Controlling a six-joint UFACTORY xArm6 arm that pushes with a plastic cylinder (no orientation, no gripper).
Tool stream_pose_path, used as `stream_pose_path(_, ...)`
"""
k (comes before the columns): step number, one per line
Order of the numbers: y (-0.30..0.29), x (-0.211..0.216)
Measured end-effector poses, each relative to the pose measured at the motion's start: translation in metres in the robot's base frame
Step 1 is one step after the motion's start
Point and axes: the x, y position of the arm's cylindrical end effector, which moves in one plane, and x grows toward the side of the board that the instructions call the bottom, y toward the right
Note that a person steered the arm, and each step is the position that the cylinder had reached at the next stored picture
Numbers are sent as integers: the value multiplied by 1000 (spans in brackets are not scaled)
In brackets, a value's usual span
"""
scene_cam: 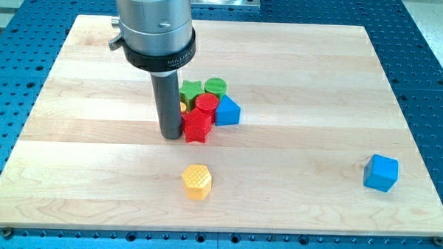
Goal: Place the arm at the bottom left of the yellow hexagon
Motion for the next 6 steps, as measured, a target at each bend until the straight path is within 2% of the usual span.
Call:
stream_pose_path(2,-3,1)
stream_pose_path(3,-32,37)
stream_pose_path(4,-14,54)
stream_pose_path(5,-23,70)
stream_pose_path(6,-15,118)
